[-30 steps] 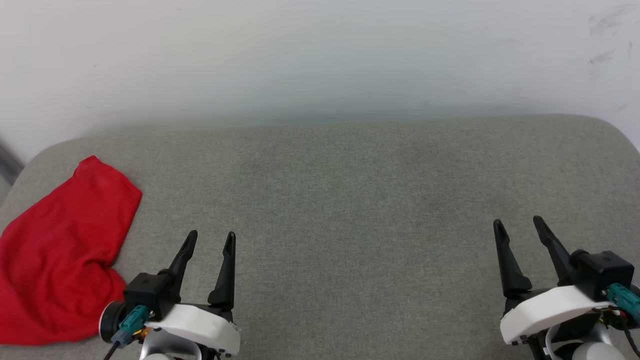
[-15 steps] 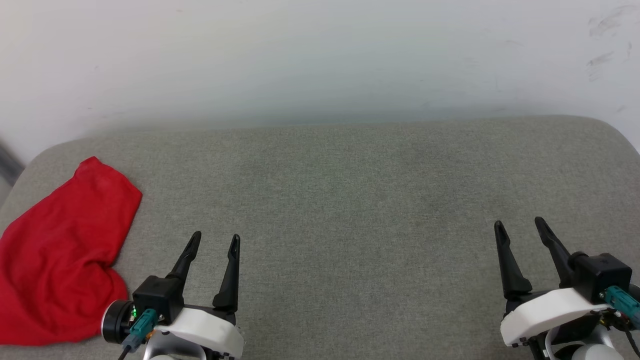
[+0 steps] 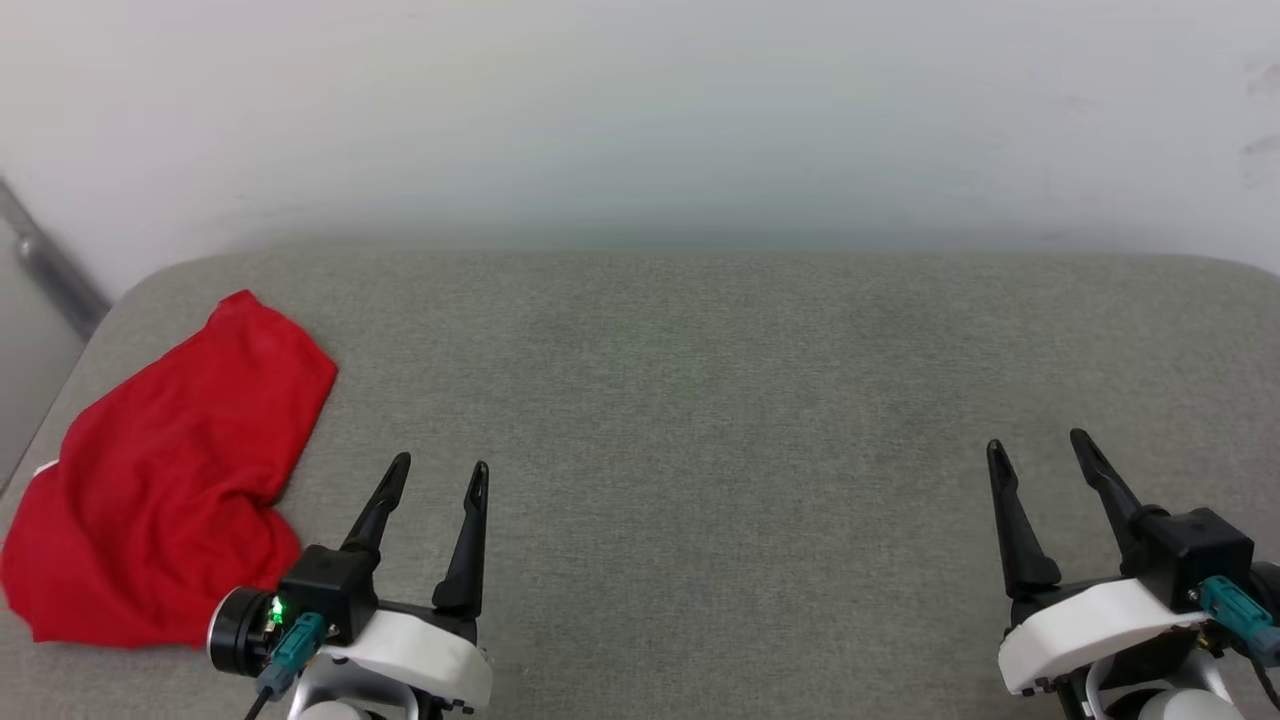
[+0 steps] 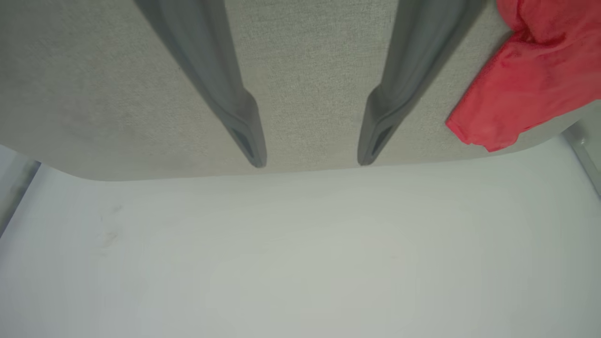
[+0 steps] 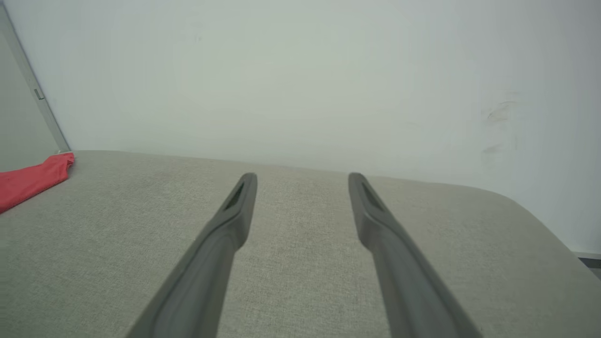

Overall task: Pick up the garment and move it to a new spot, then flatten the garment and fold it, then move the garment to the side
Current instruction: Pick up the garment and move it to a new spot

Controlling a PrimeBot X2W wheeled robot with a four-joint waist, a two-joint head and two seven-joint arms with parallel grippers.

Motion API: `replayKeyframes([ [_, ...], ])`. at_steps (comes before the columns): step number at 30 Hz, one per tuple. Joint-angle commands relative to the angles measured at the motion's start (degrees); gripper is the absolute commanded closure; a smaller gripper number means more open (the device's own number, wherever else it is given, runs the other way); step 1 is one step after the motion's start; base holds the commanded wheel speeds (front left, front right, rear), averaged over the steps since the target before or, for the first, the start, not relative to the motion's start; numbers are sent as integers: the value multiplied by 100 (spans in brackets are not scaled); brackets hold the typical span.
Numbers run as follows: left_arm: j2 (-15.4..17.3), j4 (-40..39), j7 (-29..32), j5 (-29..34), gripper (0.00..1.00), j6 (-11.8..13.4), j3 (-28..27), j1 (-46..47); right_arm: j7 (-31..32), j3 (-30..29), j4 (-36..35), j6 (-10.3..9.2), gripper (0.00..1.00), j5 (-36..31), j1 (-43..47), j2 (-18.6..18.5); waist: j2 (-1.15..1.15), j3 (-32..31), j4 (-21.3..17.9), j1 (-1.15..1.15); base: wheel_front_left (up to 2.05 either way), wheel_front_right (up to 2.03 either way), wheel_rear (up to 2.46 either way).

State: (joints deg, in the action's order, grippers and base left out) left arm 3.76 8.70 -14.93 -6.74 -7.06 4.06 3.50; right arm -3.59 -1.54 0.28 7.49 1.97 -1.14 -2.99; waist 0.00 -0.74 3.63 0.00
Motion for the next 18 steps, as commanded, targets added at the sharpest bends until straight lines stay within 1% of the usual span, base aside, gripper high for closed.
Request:
replayKeyframes([
  [1, 0, 1, -40, -7, 0, -15, -28, 61, -34, 27, -28, 0, 0, 36, 23, 18, 0, 4, 144, 0, 0, 0, 0],
  [14, -14, 20, -29, 5, 0, -20, -321, 99, -5, 423, -119, -1, 0, 130, -72, 16, 0, 15, 1392, 0, 0, 0, 0],
  [18, 8, 7, -29, 22, 0, -17, -458, 23, -20, 575, -92, -1, 0, 183, -113, 16, 0, 29, 1710, 0, 0, 0, 0],
])
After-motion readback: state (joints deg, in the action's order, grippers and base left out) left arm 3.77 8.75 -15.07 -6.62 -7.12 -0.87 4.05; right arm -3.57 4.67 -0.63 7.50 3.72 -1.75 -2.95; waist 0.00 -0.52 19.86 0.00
